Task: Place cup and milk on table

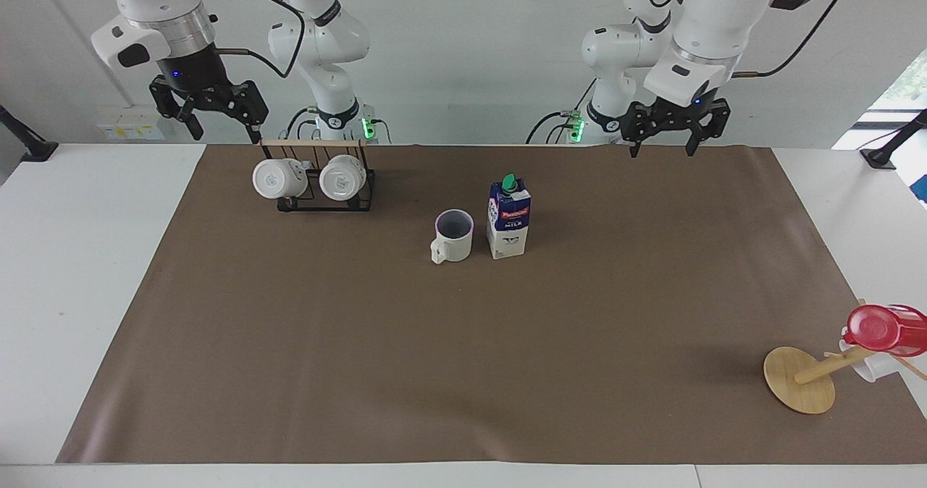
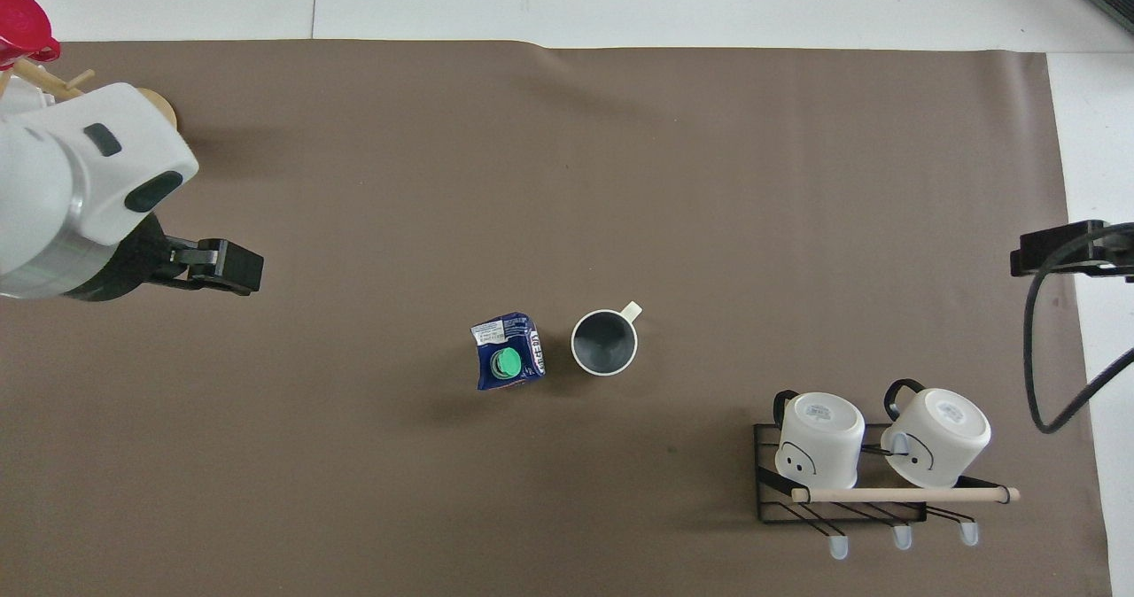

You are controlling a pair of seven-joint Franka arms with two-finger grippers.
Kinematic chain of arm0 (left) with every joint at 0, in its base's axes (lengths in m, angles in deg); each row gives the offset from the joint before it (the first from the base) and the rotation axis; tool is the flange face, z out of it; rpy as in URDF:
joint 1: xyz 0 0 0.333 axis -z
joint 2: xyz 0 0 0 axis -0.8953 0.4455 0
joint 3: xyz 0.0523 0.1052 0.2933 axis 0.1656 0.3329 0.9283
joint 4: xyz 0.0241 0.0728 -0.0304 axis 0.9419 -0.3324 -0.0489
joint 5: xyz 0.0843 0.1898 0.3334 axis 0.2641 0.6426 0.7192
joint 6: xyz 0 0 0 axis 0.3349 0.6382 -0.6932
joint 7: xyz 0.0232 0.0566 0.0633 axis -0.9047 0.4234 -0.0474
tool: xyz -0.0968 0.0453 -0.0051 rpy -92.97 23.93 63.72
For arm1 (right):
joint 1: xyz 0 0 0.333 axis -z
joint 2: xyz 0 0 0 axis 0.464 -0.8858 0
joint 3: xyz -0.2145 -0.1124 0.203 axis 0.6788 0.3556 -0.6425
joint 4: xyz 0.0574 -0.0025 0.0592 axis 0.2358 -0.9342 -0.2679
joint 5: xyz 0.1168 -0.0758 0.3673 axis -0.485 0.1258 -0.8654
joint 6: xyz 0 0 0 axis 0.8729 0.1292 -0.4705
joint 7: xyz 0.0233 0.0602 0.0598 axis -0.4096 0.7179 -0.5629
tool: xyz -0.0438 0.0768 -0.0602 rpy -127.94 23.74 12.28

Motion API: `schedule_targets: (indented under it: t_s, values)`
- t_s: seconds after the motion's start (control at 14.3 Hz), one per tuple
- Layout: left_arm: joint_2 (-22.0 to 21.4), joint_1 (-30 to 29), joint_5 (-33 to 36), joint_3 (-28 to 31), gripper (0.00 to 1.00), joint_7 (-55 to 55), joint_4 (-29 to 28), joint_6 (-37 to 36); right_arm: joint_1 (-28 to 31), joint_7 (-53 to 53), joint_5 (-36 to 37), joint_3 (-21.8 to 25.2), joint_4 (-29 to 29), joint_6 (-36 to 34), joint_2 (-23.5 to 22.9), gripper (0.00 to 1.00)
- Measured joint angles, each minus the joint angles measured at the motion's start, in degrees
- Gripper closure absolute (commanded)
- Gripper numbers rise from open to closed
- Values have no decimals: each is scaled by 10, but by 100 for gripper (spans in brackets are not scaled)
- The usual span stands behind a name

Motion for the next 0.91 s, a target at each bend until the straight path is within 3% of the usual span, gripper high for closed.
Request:
schedule_targets:
  t_s: [0.42, 0.91]
  values:
    - [-11, -69, -28, 2, 0, 33, 1, -25, 0, 0, 0, 0, 0, 1, 0, 0]
    - [-25, -73, -30, 7, 0, 33, 1, -34, 0, 0, 0, 0, 0, 9, 0, 0]
